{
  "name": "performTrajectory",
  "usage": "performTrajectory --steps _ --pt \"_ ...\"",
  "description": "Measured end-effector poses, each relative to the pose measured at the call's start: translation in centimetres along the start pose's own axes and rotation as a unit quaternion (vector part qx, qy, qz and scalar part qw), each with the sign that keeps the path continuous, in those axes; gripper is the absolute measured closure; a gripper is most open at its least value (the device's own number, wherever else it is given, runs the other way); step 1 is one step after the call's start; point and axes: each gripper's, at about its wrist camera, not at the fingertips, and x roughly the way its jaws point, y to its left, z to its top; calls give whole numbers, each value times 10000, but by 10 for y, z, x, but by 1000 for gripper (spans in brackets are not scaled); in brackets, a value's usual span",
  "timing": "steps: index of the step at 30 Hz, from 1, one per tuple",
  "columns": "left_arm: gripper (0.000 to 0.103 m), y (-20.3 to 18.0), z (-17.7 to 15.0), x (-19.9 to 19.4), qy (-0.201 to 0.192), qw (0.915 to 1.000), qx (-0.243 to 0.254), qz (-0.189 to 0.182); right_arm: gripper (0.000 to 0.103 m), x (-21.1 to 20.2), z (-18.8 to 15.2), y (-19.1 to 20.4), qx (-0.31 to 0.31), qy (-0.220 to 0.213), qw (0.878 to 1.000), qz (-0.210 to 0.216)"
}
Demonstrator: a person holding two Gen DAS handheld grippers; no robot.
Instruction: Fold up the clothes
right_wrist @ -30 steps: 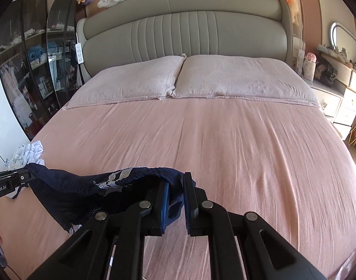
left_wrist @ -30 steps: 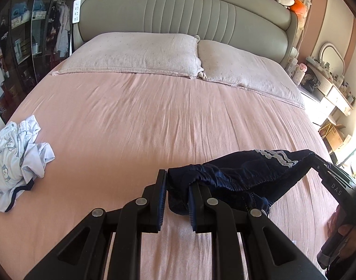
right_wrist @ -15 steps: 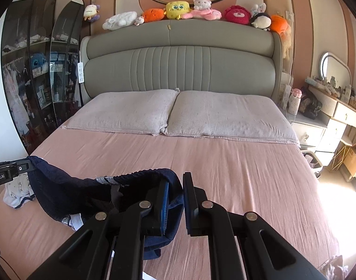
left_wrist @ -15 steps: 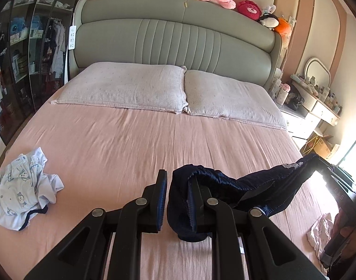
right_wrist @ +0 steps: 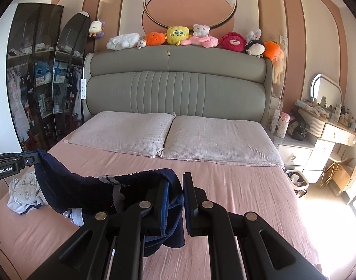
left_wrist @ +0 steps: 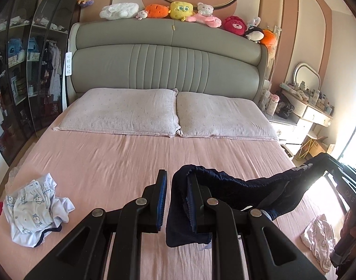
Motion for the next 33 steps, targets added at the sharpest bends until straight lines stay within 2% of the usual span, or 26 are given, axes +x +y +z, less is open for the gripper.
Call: performTrajectory --steps 6,12,18,23,33 --pt "88 2 -10 17 239 9997 -26 -38 94 10 -16 4 -5 345 9994 85" --pt "88 6 -34 57 707 9975 -3 56 94 47 -54 4 39 1012 9947 178" --pt "88 15 -77 115 1460 9892 -67 121 94 93 -103 3 132 1709 9847 304" --pt "88 18 -106 149 1898 9816 -165 153 94 124 -140 4 104 2122 9764 397" --pt "88 15 -133 176 2100 9775 -154 138 94 162 -172 -4 327 2401 9686 551"
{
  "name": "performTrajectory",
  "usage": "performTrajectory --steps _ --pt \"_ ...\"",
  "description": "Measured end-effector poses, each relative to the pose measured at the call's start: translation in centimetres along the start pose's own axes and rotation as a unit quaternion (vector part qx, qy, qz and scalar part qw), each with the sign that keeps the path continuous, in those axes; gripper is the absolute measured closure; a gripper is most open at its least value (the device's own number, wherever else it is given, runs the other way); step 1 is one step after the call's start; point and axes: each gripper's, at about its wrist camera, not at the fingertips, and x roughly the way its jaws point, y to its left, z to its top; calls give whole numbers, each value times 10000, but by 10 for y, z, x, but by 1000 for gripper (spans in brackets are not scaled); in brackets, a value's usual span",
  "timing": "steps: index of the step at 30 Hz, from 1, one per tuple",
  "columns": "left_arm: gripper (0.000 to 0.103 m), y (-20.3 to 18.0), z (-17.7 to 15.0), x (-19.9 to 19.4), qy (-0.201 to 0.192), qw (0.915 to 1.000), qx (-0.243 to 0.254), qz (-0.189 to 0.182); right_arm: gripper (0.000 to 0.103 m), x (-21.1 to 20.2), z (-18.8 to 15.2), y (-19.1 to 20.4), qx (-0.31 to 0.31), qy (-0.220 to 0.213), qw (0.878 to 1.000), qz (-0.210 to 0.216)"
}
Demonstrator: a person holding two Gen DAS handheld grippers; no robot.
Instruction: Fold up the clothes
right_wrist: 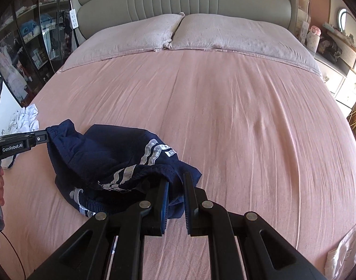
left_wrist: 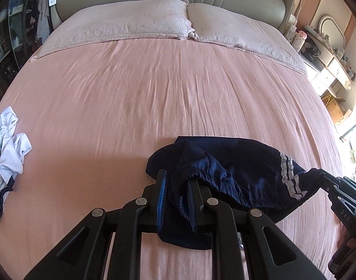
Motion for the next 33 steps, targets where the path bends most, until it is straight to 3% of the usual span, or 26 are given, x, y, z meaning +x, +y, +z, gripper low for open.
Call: performTrajectory --steps 8,13,15,18,19,20,29,33 --pt "88 8 0 31 426 9987 -284 68 94 19 -1 -4 10 136 9999 50" --pt "88 16 -5 42 584 9965 -589 25 92 34 -4 -3 -178 359 9988 -299" --pt "88 17 -6 42 641 9958 -645 25 86 37 -6 -4 -237 414 9980 -418" --pt "88 16 -6 37 626 9953 -743 -29 54 32 -12 -3 -318 343 9981 -396" --pt "88 15 -6 35 605 9953 -758 -64 39 29 -14 -2 -359 285 9982 -378" --pt "88 13 -5 33 574 9956 -740 -79 32 25 -16 0 -406 219 9983 -367" --pt "88 4 5 20 406 9968 -659 -199 31 -2 -23 15 -1359 -50 9859 -976" --pt "88 6 7 19 395 9967 -686 -200 31 -14 -31 21 -1684 -250 9806 -968"
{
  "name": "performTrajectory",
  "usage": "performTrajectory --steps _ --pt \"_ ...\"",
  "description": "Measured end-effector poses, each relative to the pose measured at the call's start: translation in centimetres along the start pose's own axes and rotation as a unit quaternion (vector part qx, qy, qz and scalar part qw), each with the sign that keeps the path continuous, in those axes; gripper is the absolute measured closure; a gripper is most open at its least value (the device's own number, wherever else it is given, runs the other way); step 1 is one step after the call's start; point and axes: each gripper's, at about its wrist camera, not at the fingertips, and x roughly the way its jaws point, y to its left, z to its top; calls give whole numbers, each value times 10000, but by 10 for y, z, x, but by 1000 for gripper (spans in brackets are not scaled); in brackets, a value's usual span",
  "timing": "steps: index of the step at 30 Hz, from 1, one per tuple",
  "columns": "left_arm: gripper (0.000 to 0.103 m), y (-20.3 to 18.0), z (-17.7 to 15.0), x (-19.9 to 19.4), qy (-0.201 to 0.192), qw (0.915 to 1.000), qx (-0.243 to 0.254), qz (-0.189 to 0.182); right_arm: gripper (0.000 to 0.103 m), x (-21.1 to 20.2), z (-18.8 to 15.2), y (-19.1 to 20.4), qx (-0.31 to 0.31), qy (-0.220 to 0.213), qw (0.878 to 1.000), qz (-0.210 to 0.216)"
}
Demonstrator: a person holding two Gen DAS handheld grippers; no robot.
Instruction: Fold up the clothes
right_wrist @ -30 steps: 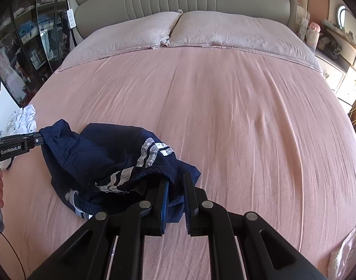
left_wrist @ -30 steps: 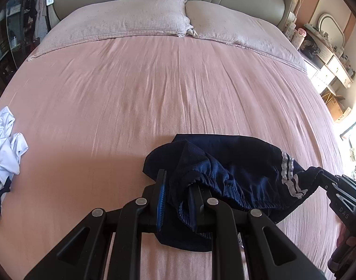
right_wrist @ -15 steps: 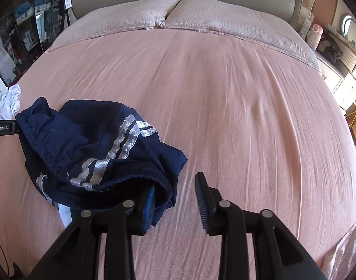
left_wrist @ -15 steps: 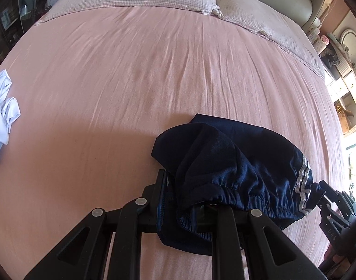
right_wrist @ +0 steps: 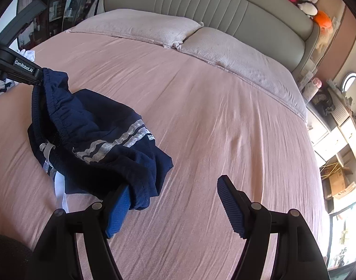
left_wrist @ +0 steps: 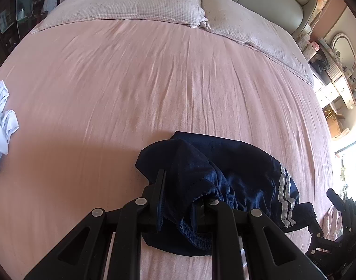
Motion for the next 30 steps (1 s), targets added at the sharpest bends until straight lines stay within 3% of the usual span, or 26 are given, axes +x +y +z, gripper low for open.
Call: performTrajectory --steps 8,12,21,30 --pt "88 -5 12 -10 -151 9998 17 -111 31 -2 -5 10 -144 -62 9997 190" --pt "88 -12 26 -16 -279 9994 172 -67 31 12 3 4 224 133 9997 6" --pt "88 -28 37 -24 -399 9978 525 -57 31 6 18 -3 633 -208 9968 451" --pt "88 -34 37 -24 -381 9974 610 -85 31 2 11 37 -281 -268 9984 419"
